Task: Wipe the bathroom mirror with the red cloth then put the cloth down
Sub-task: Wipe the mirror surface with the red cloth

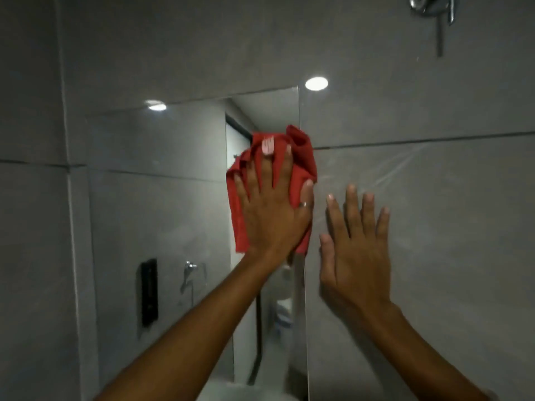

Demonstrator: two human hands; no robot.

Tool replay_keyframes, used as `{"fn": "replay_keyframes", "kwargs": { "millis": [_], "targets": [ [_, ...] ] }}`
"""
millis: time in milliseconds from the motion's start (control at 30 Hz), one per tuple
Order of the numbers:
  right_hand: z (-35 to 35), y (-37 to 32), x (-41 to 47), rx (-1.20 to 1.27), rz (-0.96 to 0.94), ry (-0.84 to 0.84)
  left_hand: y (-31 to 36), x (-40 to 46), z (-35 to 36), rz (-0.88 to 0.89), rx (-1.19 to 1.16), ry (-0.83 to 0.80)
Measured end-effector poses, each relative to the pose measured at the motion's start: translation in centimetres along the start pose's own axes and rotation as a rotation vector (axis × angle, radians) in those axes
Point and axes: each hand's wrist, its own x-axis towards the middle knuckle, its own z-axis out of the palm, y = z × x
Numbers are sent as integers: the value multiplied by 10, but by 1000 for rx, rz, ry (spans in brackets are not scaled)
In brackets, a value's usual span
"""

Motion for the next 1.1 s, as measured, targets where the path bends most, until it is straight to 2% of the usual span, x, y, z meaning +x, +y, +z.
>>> {"fn": "replay_keyframes", "kwargs": {
  "millis": [100, 300, 467, 567, 767, 867, 933, 967, 1067, 1100],
  "targets": [
    [6, -11, 40, 12, 48, -21, 1, 75, -14, 74, 30, -4],
    [25, -5, 33, -101, -10, 19, -75, 112, -31, 578, 250, -110],
    [29, -5, 31, -107, -29, 39, -136, 118, -51, 692, 313, -101],
    [30, -3, 30, -100, -27, 32, -176, 121, -63, 603, 275, -79],
    [30, -3, 27, -79, -34, 57, -276, 113, -86, 191, 120, 11],
    [28, -6, 27, -75, -40, 56, -313, 108, -93, -163, -75, 124],
    [28, -6, 27, -77, -36, 49, -310, 102, -89, -402, -169, 176],
    [28, -6, 27, -77, -33, 41, -305, 93, -86, -404, -148, 167],
    [27, -6, 25, -93, -33, 21, -303, 44, -75, -165, -36, 83],
    [27, -6, 26, -96, -32, 23, -304, 25, -73, -188, -37, 95]
  ]
}}
